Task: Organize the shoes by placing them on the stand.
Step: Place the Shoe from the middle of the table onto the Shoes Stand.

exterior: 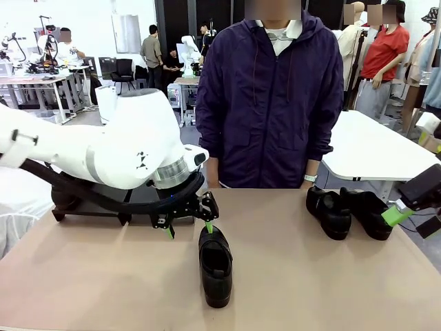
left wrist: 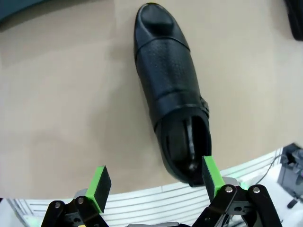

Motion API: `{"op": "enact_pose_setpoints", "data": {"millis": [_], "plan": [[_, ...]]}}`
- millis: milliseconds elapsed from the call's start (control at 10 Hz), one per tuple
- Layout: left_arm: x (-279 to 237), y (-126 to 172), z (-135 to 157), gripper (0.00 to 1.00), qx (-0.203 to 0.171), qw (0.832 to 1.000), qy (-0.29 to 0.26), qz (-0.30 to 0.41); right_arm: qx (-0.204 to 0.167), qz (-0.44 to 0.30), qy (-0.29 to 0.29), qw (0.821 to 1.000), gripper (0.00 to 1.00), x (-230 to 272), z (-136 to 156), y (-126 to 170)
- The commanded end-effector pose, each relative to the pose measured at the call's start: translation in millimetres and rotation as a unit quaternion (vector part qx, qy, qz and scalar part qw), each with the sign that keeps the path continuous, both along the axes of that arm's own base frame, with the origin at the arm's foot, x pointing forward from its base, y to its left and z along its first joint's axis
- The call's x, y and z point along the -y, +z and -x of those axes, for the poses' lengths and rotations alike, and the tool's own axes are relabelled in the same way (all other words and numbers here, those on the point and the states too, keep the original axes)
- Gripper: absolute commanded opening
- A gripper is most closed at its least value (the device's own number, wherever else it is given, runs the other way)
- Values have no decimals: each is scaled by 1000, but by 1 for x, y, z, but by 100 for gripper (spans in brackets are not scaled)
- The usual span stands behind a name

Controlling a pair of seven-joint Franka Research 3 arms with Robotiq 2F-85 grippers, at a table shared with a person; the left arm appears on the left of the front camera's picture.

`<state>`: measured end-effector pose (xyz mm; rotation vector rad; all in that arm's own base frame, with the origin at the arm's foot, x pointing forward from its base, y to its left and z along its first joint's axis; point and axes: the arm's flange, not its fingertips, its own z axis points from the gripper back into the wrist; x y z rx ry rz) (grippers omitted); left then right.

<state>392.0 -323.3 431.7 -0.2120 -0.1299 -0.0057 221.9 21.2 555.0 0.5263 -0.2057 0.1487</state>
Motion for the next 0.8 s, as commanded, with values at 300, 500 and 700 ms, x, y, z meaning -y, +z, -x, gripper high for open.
{"op": "enact_pose_setpoints", "data": {"millis": [300, 500, 700], "plan": [[21, -41, -19, 100, -67, 997, 40, -2, 4, -9, 11, 1000, 100, 2, 0, 1], [24, -58, -24, 100, -109, 993, 44, -12, 4, -9, 11, 1000, 100, 2, 0, 1], [28, -72, -23, 100, -131, 991, 37, -20, 4, -9, 11, 1000, 100, 2, 0, 1]]}}
